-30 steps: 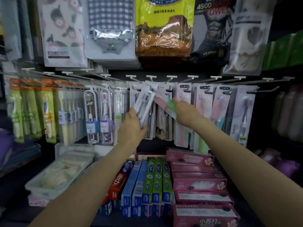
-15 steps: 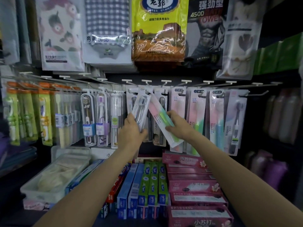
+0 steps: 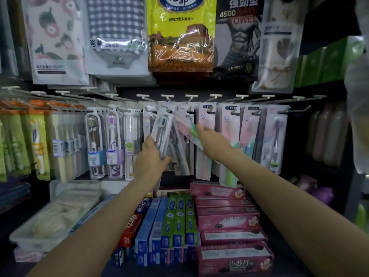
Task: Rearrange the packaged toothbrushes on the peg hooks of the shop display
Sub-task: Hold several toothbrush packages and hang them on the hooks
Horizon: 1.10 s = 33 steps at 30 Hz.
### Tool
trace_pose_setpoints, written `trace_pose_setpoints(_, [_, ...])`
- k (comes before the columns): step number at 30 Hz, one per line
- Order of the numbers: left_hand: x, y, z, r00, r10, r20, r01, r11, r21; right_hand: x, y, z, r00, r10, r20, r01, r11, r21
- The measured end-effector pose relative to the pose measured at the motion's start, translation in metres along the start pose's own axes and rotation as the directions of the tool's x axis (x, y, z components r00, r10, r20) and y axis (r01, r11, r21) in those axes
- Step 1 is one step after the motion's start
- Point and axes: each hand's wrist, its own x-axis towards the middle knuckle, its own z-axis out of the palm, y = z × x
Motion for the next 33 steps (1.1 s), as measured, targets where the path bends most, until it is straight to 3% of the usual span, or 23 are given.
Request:
trace_pose_setpoints(8, [-0.004, 0.006, 0.001, 1.000, -0.014, -0.003, 0.014, 0.999, -0.044, 0.012, 0.008, -0.031, 0.992, -0.068, 0.108, 0.083, 0.987, -0.140])
trace_pose_setpoints(12, [-0.004, 0.005, -0.003, 1.000, -0.015, -0.003, 0.015, 1.000, -0.025, -0.005, 0.000, 0.001, 0.963, -0.094, 0.252, 0.155, 0.959, -0.236])
trace_pose_setpoints(15, [-0.003, 0.002, -0.005, 1.000, -0.012, -0.005, 0.012, 1.000, -0.007, -0.026, 0.006, 0.026, 0.994, 0.017, 0.110, -0.021, 0.999, 0.032])
trace_pose_setpoints(19, [-0.004, 0.000, -0.005, 1.000, 0.005, -0.017, -0.005, 1.000, -0.005, -0.045, 0.028, 0.028, 0.984, 0.177, 0.016, -0.172, 0.926, 0.337])
trace_pose_setpoints(27, [-0.014, 0.022, 0.009, 0.997, -0.071, -0.013, 0.070, 0.995, -0.071, -0.088, 0.071, 0.022, 0.926, 0.345, -0.154, -0.234, 0.844, 0.482])
trace_pose_setpoints(33, [-0.018, 0.029, 0.005, 0.994, -0.107, 0.003, 0.107, 0.993, -0.046, -0.098, 0.088, 0.015, 0.867, 0.391, -0.308, -0.217, 0.854, 0.472])
